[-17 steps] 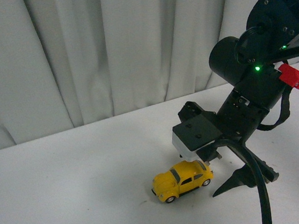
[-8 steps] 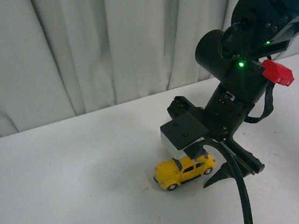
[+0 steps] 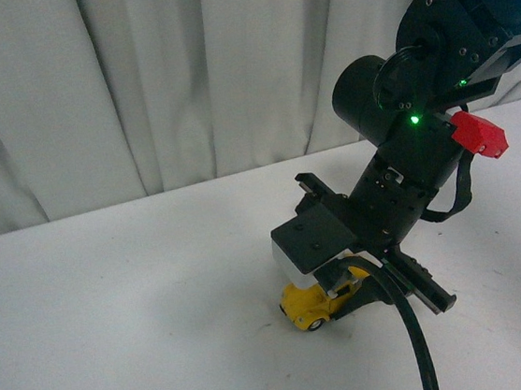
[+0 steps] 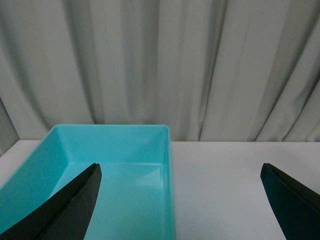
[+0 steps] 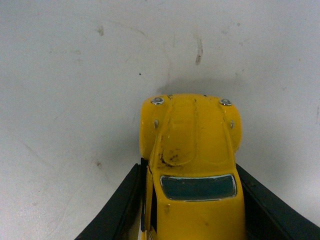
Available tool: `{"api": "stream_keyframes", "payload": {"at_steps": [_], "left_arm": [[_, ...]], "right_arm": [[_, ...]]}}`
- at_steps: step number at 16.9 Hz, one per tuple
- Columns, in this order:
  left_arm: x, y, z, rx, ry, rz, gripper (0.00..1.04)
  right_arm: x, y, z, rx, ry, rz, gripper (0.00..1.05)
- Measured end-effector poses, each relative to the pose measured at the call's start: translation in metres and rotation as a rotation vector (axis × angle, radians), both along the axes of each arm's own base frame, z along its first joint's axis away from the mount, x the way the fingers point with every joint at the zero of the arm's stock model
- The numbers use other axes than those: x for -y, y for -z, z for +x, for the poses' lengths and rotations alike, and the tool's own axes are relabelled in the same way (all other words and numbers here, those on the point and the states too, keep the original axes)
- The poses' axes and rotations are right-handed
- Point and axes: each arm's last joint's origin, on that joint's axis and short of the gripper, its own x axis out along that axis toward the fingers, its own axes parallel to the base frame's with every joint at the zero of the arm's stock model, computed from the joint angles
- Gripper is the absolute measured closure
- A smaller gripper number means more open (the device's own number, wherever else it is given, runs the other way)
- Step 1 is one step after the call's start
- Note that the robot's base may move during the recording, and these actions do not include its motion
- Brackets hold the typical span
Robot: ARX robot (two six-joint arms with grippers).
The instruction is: Wind up and store yellow beetle toy
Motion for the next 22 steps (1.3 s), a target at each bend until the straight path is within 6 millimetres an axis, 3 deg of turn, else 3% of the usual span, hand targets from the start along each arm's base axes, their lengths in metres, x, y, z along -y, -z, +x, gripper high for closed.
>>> {"api": "stream_keyframes", "payload": {"at_steps": [1,3,22], "left_arm": [[0.000,0.000,0.000,0.000,0.000,0.000,0.07],[0.000,0.000,0.000,0.000,0.000,0.000,0.07],[0.000,0.000,0.000,0.000,0.000,0.000,0.07]], "right_arm": [[0.000,0.000,0.000,0.000,-0.002,0.000,0.58],[0.003,0.000,0.000,0.000,0.005,0.000,0.61],[0.024,0.015,0.009,-0.032,0.086,0.158,0.63]]}}
